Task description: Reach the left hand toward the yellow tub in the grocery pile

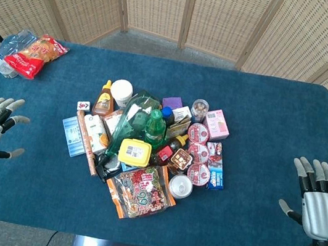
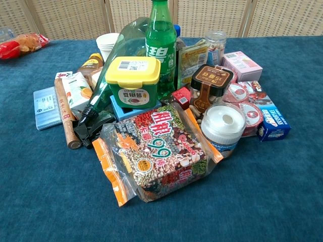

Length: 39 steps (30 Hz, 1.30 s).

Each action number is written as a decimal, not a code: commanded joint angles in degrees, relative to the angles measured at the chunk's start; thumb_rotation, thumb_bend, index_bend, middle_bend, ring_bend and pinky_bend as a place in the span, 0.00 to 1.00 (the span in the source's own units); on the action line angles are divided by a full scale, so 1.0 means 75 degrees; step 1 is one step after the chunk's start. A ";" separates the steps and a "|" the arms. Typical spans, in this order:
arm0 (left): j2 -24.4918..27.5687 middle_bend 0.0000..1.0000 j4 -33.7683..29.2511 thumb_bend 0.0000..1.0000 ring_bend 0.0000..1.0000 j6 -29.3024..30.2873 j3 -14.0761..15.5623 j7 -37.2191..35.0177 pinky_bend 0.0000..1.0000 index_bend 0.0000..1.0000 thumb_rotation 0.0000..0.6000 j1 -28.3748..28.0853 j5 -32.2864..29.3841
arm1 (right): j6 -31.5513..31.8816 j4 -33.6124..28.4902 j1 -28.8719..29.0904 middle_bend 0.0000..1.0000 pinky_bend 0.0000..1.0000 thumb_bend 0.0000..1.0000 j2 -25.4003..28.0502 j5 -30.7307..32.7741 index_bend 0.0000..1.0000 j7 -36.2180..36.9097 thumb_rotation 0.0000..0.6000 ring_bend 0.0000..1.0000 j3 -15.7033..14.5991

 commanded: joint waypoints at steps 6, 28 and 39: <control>0.0068 0.00 -0.0179 0.08 0.00 -0.0097 -0.0002 0.0073 0.00 0.30 1.00 -0.0115 0.0094 | 0.0028 -0.0016 -0.0010 0.00 0.00 0.00 0.0023 -0.0034 0.00 0.0061 1.00 0.00 -0.0006; 0.1096 0.00 -0.3296 0.06 0.00 -0.4169 -0.0834 0.1470 0.00 0.00 1.00 -0.3262 -0.0385 | 0.0207 -0.0247 -0.0107 0.00 0.00 0.00 0.0170 -0.0083 0.00 0.0153 1.00 0.00 0.0024; -0.0047 0.00 -0.2953 0.06 0.00 -0.4943 -0.1087 0.2444 0.00 0.00 1.00 -0.4198 -0.1764 | 0.0205 -0.0184 -0.0121 0.00 0.00 0.00 0.0173 -0.0014 0.00 0.0268 1.00 0.00 0.0058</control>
